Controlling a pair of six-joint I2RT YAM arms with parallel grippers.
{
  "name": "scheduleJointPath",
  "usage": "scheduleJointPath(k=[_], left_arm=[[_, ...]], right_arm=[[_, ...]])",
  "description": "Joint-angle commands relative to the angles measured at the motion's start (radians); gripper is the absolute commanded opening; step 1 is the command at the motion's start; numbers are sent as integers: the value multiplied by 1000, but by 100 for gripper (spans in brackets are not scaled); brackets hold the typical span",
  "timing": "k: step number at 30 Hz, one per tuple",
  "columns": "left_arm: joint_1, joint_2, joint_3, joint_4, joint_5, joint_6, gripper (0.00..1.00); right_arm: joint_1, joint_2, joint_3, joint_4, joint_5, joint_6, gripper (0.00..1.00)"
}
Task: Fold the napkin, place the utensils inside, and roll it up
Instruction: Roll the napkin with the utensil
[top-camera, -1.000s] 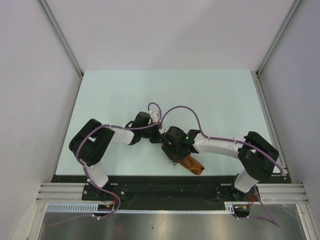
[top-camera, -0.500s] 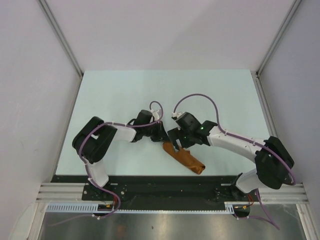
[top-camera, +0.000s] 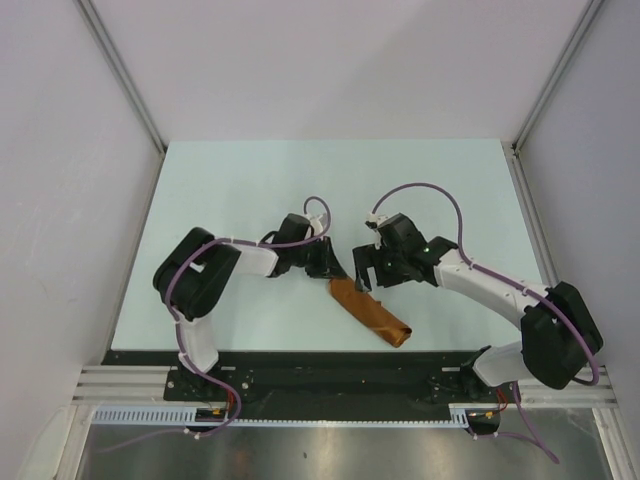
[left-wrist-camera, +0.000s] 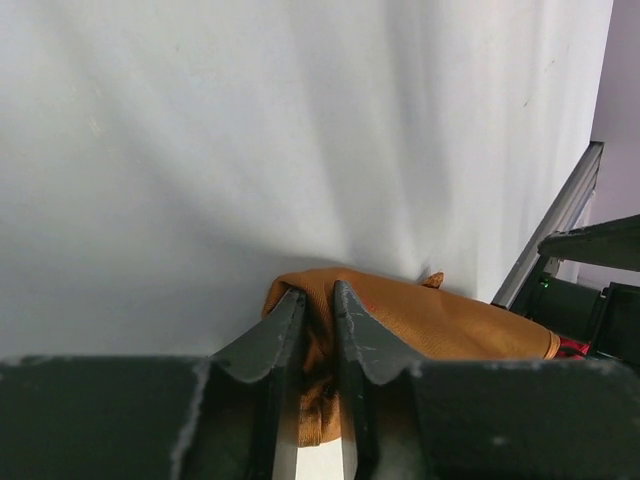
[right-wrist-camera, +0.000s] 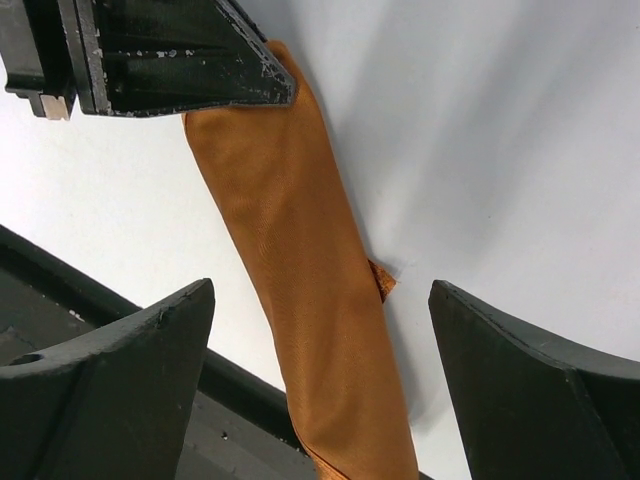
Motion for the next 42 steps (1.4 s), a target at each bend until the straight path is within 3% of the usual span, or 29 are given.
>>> scheduleJointPath(k=[1,6,8,9,10,11,26,30,32,40,42], left_arm=[[-6,0,42,-18,-34,-5,32],[-4,-31,51,-41,-51,-8,67],[-1,-52,54,-63,-84,1,74],[7,-77,55,-84,-92,3,87],[14,-91,54,-95,-103,7,90],[24,-104,52,-106,-115,9,100],[407,-474,-63,-340,-226,159,100],[424,-563,-95,-374,-226,187,100],[424,-610,-119,-385,-215,182,100],[435,-724,-83,-547,-198,250,100],[438,-750,-80,-558,-201,256,100]], right_arm=[[-29,-38,-11,37,-43,10,94],[-89,-64,-22,60,-77,10,94],[-106,-76,-26,71,-88,8,94],[-123,-81,-29,74,-89,10,94],[-135,-84,-39,78,-91,13,94],[-144,-93,-43,91,-94,16,94],[-374,-233,-140,177,-143,62,94],[-374,-245,-132,171,-201,32,94],[-332,-245,-123,152,-195,10,94],[231,-132,-45,88,194,27,94],[296,-71,-34,94,271,34,94]])
